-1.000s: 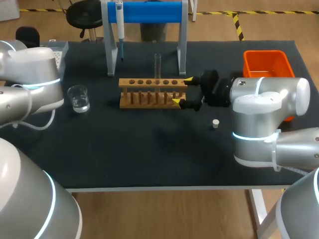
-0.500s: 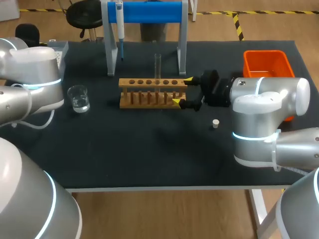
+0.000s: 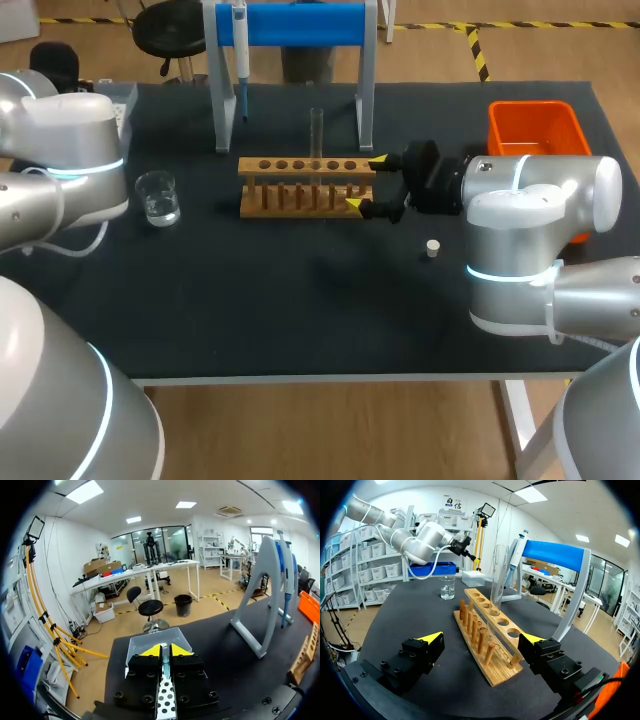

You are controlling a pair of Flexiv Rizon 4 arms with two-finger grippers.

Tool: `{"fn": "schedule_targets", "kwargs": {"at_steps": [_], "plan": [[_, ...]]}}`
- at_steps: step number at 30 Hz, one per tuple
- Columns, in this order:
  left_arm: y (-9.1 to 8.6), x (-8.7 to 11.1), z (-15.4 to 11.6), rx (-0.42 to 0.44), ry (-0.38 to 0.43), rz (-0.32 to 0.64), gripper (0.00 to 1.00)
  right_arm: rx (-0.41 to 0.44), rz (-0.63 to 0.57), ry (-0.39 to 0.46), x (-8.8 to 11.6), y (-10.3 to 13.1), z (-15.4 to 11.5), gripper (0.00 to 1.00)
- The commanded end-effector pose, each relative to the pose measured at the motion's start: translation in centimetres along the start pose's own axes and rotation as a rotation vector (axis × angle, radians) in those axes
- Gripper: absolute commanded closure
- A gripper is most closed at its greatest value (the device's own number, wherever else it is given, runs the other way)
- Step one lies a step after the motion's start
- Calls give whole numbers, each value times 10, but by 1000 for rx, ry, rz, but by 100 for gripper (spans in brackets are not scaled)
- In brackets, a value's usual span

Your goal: Invert the test tube, pick up the pipette, mount the tip to pipette, aspirate from beaker and dispense into the tube, eject the tip, return the pipette, and cap with the stopper.

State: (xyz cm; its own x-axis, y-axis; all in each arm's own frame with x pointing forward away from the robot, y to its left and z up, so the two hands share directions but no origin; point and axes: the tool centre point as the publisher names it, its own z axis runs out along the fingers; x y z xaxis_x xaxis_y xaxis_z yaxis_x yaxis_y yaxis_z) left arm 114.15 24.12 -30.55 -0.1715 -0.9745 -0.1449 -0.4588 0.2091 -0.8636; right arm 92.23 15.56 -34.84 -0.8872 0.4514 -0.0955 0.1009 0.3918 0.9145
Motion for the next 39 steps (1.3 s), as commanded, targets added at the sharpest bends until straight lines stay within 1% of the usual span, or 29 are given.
{"fn": "schedule_targets", "kwargs": {"at_steps": [1,9,12,32,34,35,37,39], "plan": [[-6,4,-12,12,11,9,100,-1,0,0,0,0,0,0],[-25,17,-33,51,34,55,100,-1,0,0,0,0,0,0],[-32,26,-39,49,89,81,100,-1,0,0,0,0,0,0],[-32,26,-39,49,89,81,100,-1,0,0,0,0,0,0],[-40,39,-54,72,141,122,100,-1,0,0,0,0,0,0],[-42,44,-58,70,150,133,100,-1,0,0,0,0,0,0],[-49,61,-76,79,203,181,100,-1,0,0,0,0,0,0],[-54,76,-92,64,243,229,100,-1,0,0,0,0,0,0]]}}
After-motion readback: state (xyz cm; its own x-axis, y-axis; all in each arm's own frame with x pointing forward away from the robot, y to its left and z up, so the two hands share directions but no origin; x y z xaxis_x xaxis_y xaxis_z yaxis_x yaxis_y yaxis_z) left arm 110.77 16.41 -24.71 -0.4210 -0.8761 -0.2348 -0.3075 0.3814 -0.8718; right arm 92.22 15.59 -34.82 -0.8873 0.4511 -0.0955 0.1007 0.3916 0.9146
